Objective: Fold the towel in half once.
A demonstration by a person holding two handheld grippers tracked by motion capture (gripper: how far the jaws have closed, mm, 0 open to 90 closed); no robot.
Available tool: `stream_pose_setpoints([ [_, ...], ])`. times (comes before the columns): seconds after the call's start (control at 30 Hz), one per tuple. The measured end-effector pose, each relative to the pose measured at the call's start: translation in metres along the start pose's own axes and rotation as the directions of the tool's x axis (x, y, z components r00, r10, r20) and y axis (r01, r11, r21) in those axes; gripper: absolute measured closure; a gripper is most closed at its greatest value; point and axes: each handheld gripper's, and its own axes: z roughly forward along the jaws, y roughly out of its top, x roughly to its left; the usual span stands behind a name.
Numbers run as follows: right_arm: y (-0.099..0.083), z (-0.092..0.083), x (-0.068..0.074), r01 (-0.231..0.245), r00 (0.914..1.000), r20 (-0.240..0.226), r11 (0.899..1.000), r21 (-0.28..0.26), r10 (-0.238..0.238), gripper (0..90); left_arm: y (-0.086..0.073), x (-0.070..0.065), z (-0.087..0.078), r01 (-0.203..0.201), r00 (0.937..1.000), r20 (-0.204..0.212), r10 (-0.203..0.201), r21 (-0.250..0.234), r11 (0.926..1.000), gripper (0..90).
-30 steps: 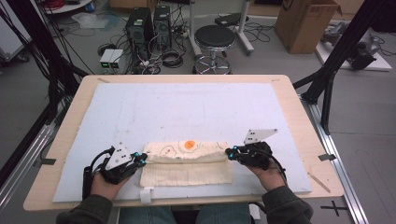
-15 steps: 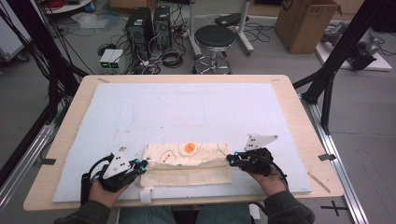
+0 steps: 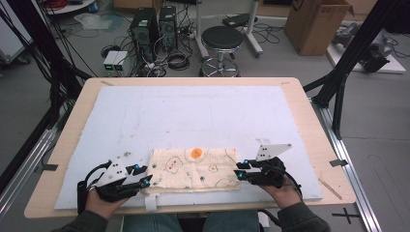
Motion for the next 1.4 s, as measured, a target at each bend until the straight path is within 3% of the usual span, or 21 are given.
stream_pose_setpoints([
  [0.23,-0.012,0.02,0.003,0.022,0.9988,-0.046,0.996,0.092,-0.018,68.8,-0.008,-0.003,0.015,-0.03,0.9967,0.077,0.024,0.076,0.9966,65.8],
  [0.4,-0.015,0.028,0.005,0.052,0.9976,-0.052,0.988,0.146,-0.045,70.1,-0.014,-0.002,0.023,-0.038,0.9955,0.092,0.025,0.14,0.9894,65.6],
  [0.5,-0.015,0.029,0.005,0.068,0.9967,-0.055,0.986,0.151,-0.06,74.5,-0.016,-0.001,0.025,-0.054,0.9942,0.1,0.038,0.163,0.9852,69.3],
  [0.63,-0.015,0.029,0.006,0.074,0.9952,-0.074,0.985,0.156,-0.063,84.2,-0.017,-0.002,0.026,-0.053,0.9931,0.112,0.035,0.155,0.9866,80.2],
  [0.77,-0.014,0.029,0.005,0.071,0.9951,-0.08,0.985,0.157,-0.058,87.3,-0.015,-0.003,0.025,-0.063,0.9937,0.101,0.048,0.151,0.9865,86.0],
  [0.93,-0.011,0.023,0.006,0.059,0.9955,-0.081,0.991,0.123,-0.049,87.6,-0.011,-0.004,0.018,-0.053,0.9948,0.092,0.044,0.104,0.9931,87.2],
  [1.17,-0.005,0.015,0.011,0.065,0.9955,-0.075,0.995,0.078,-0.059,87.5,-0.009,-0.005,0.011,-0.05,0.9956,0.083,0.044,0.075,0.996,87.5],
  [1.4,-0.007,0.013,0.012,0.056,0.9957,-0.078,0.995,0.084,-0.05,86.6,-0.011,-0.007,0.011,-0.057,0.9941,0.098,0.048,0.089,0.9944,87.5],
])
